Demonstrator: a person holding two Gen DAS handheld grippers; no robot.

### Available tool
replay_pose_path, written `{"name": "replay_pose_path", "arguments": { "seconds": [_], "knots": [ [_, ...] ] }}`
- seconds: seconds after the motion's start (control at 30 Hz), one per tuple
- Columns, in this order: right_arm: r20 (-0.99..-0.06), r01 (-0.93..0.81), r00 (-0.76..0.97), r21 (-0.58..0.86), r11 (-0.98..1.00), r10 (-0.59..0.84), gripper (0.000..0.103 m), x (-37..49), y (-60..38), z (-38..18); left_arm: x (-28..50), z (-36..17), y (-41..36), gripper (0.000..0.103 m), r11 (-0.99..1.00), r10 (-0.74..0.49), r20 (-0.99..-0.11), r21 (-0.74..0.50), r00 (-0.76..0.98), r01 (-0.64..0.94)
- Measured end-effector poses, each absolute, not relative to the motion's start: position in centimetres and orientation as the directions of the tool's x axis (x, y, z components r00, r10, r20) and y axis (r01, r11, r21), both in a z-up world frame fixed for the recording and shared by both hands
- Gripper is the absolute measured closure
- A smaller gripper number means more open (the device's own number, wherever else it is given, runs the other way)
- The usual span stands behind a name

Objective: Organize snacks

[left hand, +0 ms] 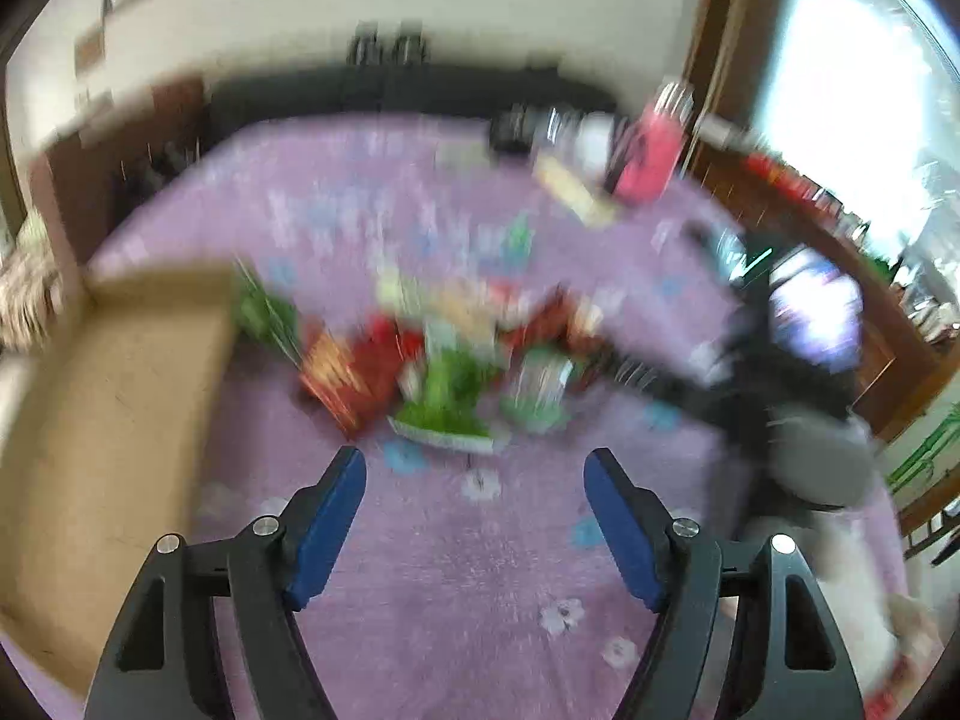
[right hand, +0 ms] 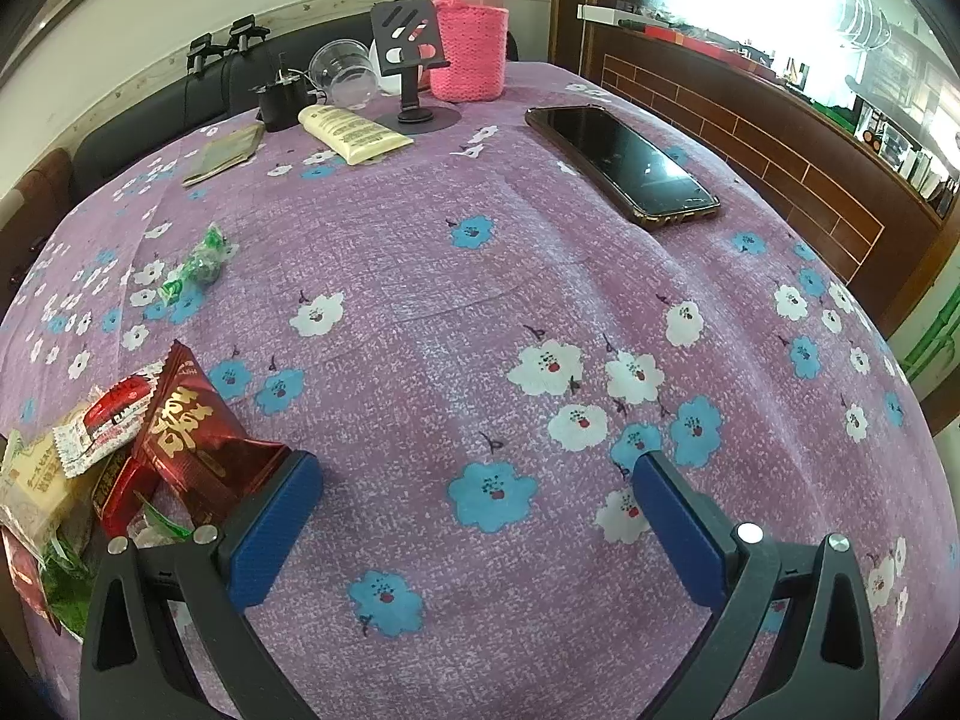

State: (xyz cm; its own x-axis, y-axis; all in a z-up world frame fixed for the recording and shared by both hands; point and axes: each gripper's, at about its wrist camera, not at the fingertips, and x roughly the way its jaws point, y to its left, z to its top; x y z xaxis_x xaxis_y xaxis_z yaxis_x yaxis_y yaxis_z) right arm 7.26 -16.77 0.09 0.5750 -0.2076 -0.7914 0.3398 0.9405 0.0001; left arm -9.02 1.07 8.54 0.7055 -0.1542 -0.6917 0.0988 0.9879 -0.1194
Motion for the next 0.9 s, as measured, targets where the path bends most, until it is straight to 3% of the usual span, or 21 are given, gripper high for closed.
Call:
{"name": "replay_pose_path", "arguments": {
  "seconds": [0.13, 0.2, 0.23, 0.5, 0.53, 0.67, 0.7, 0.73, 0.77, 0.8, 0.9],
  "knots": [
    [-0.845, 0.199, 0.523, -0.004, 0.980, -0.109, 0.000, 7.3, -17.3, 0.2, -15.3, 16.1, 3.7, 0.024, 0.993, -0.119, -0.482, -0.049, 0.868, 0.109],
    [-0.848, 0.194, 0.522, 0.017, 0.981, -0.088, 0.000, 6.8, -17.8, 0.3, -16.7, 18.5, 4.7, 0.014, 0.994, -0.108, -0.423, -0.016, 0.900, 0.112],
    [-0.853, 0.167, 0.512, -0.011, 0.986, -0.096, 0.001, 6.8, -17.4, 0.2, -17.2, 19.4, 5.3, 0.005, 0.994, -0.105, -0.408, -0.006, 0.907, 0.113],
    [-0.819, 0.073, 0.571, -0.021, 0.997, -0.059, 0.000, 6.3, -17.6, 0.1, -15.4, 20.1, 9.4, 0.004, 0.996, -0.081, -0.430, -0.077, 0.899, 0.053],
    [-0.820, 0.074, 0.570, -0.022, 0.997, -0.060, 0.000, 6.4, -17.6, 0.2, -14.5, 19.5, 9.9, 0.005, 0.993, -0.092, -0.449, -0.107, 0.889, 0.049],
    [-0.839, 0.034, 0.543, -0.027, 0.999, -0.041, 0.000, 7.1, -17.6, 0.4, -12.2, 16.6, 10.8, 0.040, 0.971, -0.202, -0.505, -0.218, 0.839, 0.102],
    [-0.848, 0.035, 0.528, -0.026, 0.999, -0.041, 0.000, 7.3, -17.8, 0.5, -11.7, 15.7, 11.0, 0.041, 0.963, -0.228, -0.514, -0.245, 0.827, 0.113],
    [-0.847, 0.059, 0.527, -0.035, 0.998, -0.061, 0.008, 7.1, -18.1, 0.7, -11.6, 15.2, 10.9, 0.043, 0.961, -0.237, -0.516, -0.252, 0.823, 0.119],
    [-0.834, 0.068, 0.547, -0.035, 0.997, -0.066, 0.024, 6.5, -18.2, 1.4, -11.7, 14.8, 11.0, 0.043, 0.959, -0.244, -0.512, -0.253, 0.824, 0.127],
    [-0.811, 0.045, 0.584, -0.014, 0.999, -0.038, 0.029, 5.6, -18.0, 2.4, -11.8, 14.6, 11.0, 0.043, 0.961, -0.238, -0.506, -0.247, 0.829, 0.125],
    [-0.699, -0.064, 0.714, -0.003, 0.998, 0.044, 0.029, 2.6, -15.7, 6.1, -12.4, 15.0, 11.1, 0.043, 0.964, -0.217, -0.444, -0.240, 0.869, 0.118]
  ]
}}
